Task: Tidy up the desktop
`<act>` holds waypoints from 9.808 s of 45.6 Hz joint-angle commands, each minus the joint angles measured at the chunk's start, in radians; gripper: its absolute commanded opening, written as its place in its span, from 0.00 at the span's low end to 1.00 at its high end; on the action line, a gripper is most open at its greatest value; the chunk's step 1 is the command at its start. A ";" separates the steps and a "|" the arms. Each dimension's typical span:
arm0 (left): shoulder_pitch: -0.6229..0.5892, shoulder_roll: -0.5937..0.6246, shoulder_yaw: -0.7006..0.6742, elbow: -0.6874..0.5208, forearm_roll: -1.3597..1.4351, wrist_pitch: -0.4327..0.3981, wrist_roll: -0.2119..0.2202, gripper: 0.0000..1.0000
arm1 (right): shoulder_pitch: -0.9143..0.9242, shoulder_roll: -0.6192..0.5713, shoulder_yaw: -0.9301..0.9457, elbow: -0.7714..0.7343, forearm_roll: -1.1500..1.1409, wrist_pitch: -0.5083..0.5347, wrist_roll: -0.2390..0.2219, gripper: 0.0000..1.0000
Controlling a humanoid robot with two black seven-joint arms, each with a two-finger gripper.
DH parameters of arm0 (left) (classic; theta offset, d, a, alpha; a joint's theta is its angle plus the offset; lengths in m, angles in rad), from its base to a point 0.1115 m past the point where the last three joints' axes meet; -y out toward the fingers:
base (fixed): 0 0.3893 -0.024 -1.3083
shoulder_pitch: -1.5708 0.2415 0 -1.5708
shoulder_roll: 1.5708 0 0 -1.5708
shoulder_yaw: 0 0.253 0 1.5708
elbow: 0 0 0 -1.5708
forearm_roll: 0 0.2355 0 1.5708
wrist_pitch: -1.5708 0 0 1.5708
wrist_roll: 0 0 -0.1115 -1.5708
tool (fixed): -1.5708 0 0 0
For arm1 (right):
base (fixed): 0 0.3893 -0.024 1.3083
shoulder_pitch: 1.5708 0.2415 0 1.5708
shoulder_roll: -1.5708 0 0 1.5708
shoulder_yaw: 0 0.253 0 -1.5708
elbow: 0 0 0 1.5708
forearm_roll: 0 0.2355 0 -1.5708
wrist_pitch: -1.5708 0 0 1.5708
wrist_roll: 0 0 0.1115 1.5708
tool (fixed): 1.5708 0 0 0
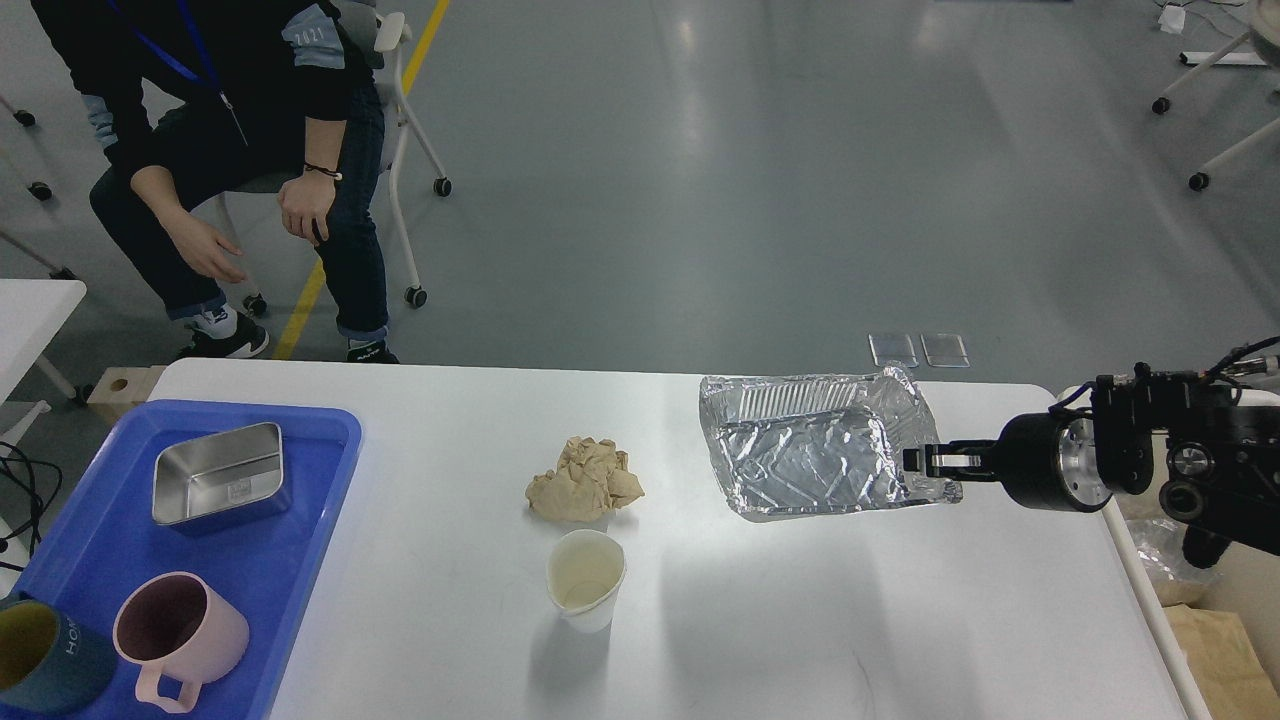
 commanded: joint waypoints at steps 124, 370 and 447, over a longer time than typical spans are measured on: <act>0.111 -0.147 0.213 -0.710 0.304 0.516 0.359 0.97 | 0.008 -0.055 0.005 0.006 0.003 0.000 0.000 0.00; -0.269 -0.771 -0.072 -0.471 -0.198 -0.328 1.190 0.00 | -0.067 -0.083 0.008 0.011 0.005 0.008 0.000 0.00; -0.302 -0.883 -0.163 -0.419 -0.215 -0.328 1.193 0.01 | 0.014 0.450 -0.067 -0.252 0.189 -0.005 -0.020 0.00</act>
